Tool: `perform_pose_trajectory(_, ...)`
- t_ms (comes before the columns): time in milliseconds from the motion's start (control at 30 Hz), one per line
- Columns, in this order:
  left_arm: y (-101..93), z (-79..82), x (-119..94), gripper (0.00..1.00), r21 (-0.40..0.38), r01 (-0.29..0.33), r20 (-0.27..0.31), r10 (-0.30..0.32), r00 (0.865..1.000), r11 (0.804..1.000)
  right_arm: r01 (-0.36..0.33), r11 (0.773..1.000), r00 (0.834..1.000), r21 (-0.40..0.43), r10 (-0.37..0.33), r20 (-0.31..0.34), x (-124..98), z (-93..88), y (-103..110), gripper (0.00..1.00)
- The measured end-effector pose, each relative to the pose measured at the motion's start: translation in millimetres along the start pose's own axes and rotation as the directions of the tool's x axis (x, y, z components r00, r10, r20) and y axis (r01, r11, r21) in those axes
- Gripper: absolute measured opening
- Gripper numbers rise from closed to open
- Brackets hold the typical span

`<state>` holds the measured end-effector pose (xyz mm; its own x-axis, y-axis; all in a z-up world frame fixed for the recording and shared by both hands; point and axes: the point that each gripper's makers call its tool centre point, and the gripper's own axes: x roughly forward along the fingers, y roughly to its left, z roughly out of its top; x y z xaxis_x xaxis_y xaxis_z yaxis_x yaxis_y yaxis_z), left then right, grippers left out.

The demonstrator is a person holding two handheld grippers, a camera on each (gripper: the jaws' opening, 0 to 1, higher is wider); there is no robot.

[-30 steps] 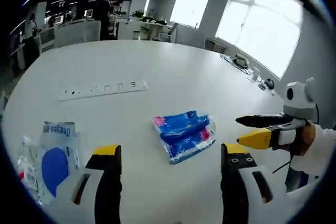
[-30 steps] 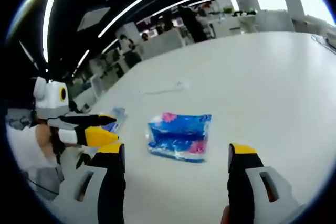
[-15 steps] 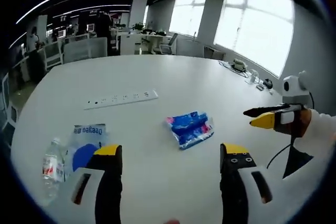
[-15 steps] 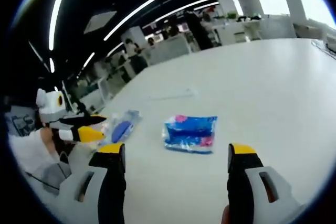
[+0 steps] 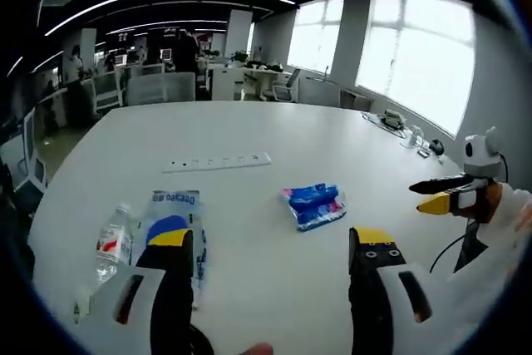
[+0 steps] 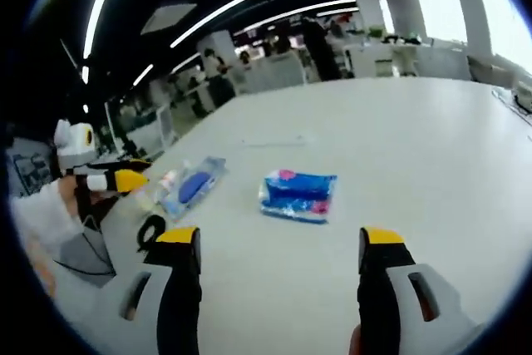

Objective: Arrange the tabletop items into an orderly group along one side of the table until the central work area is clear of visible clutter.

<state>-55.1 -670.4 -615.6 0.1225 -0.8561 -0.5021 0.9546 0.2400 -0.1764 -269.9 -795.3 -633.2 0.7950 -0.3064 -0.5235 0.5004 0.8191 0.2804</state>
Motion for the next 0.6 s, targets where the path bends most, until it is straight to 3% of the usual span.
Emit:
perform_pose_trajectory(167, 10.2, -4.6, -3, 0.75, -0.036, -0.028, -0.010, 0.027, 1.000, 0.999, -0.002, 0.999, 1.000, 0.032, 0.002, 0.015, 0, -0.8, 4, 0.75)
perform_pose_trajectory(367, 9.5, -2.5, -5, 0.75, -0.039, -0.034, 0.002, 0.034, 0.999, 0.999, -0.016, 0.999, 1.000, 0.035, 0.015, 0.024, 3, 0.2, 9, 0.74)
perform_pose_trajectory(433, 11.5, -7.2, -5, 0.75, -0.040, -0.038, -0.010, 0.037, 0.999, 0.998, -0.016, 1.000, 1.000, 0.000, 0.016, 0.001, 4, -5.7, 10, 0.72)
perform_pose_trajectory(600, 16.0, -23.6, -8, 0.74, -0.041, -0.058, -0.037, 0.056, 0.998, 0.997, -0.025, 1.000, 1.000, 0.016, 0.025, -0.008, 4, -16.1, 10, 0.72)
